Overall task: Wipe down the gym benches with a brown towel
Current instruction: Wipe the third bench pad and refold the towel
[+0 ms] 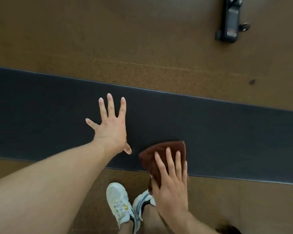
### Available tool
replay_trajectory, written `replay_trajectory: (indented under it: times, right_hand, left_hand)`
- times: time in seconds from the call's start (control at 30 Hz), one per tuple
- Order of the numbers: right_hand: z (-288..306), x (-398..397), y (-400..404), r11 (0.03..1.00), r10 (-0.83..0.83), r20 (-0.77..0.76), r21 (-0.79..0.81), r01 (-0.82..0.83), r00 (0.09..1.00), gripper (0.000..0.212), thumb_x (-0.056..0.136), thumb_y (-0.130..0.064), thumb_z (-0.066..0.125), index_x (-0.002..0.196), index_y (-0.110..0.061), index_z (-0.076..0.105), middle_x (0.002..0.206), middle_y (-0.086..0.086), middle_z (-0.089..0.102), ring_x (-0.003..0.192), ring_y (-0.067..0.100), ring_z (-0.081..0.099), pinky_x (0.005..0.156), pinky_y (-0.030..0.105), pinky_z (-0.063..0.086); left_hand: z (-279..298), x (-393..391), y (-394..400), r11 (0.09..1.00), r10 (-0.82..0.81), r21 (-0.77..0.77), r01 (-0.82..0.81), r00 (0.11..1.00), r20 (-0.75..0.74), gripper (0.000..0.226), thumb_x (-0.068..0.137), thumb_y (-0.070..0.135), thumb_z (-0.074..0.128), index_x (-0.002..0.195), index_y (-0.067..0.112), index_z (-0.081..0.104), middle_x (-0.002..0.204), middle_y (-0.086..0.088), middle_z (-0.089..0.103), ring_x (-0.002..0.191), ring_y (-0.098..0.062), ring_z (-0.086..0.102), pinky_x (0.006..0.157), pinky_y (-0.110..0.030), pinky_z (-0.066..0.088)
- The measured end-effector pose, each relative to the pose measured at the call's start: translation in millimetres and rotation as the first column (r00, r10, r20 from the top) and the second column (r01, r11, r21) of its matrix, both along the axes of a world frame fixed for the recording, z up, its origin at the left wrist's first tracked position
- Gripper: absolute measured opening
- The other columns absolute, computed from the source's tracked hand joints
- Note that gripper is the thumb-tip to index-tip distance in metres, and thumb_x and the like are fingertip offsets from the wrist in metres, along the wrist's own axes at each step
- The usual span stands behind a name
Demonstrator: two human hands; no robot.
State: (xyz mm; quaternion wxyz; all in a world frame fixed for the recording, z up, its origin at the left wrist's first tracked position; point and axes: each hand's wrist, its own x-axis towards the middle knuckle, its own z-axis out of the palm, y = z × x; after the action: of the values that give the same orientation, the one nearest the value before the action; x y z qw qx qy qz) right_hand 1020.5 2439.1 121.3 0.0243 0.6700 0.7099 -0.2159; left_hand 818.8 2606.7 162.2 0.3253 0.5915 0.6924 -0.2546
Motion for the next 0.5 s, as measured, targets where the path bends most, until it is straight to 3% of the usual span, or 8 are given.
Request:
replay_trajectory:
  times: [0.13,0.23,0.4,0.5]
  right_hand:
    - [3.6,3.1,25.1,0.995,0.077,-0.002,-0.057,-0.077,0.997,0.07,0.103,-0.059,0.039,0.164,-0.049,0.006,0.175,-0.014,-0.009,0.162,0.023,-0.013,0.129,0.049,-0.003]
    - [8.3,-19.9,92.5,0.995,-0.016,-0.026,-0.094,0.013,1.0,0.067,0.106,-0.061,0.035,0.163,-0.05,0.0,0.172,-0.017,-0.02,0.157,0.015,-0.03,0.13,0.049,-0.012]
    - [-1.0,-99.5,196.4,0.984,-0.167,-0.03,-0.064,0.165,0.986,0.068,0.104,-0.057,0.041,0.164,-0.046,0.01,0.176,-0.011,-0.009,0.16,0.022,-0.022,0.128,0.053,-0.013]
    - [-2.4,-137.7,191.3,0.999,0.013,-0.078,0.03,-0.01,0.997,0.065,0.103,-0.056,0.044,0.163,-0.046,0.022,0.176,-0.008,0.003,0.162,0.024,-0.014,0.128,0.055,-0.011]
  left_hand:
    - [-2.0,-25.0,-35.4,0.98,-0.065,0.193,0.037,0.988,0.138,0.142,0.072,0.066,0.08,0.157,0.028,-0.028,0.165,-0.006,-0.036,0.152,-0.03,-0.032,0.123,-0.067,0.003]
    - [-9.9,-62.8,-71.5,0.936,-0.006,0.338,-0.099,0.956,0.295,0.124,0.083,0.065,0.071,0.161,0.028,-0.018,0.169,0.002,-0.026,0.154,-0.016,-0.028,0.129,-0.045,-0.007]
    - [-17.7,-113.6,-111.1,0.797,0.231,0.459,-0.393,0.9,0.371,0.097,0.095,0.065,0.047,0.163,0.027,-0.011,0.171,0.009,-0.019,0.155,-0.003,-0.021,0.128,-0.034,-0.008]
    - [-16.9,-122.4,-122.2,0.729,0.355,0.451,-0.515,0.848,0.394,0.084,0.099,0.063,0.032,0.164,0.027,-0.007,0.171,0.011,-0.014,0.155,0.0,-0.017,0.13,-0.034,-0.003]
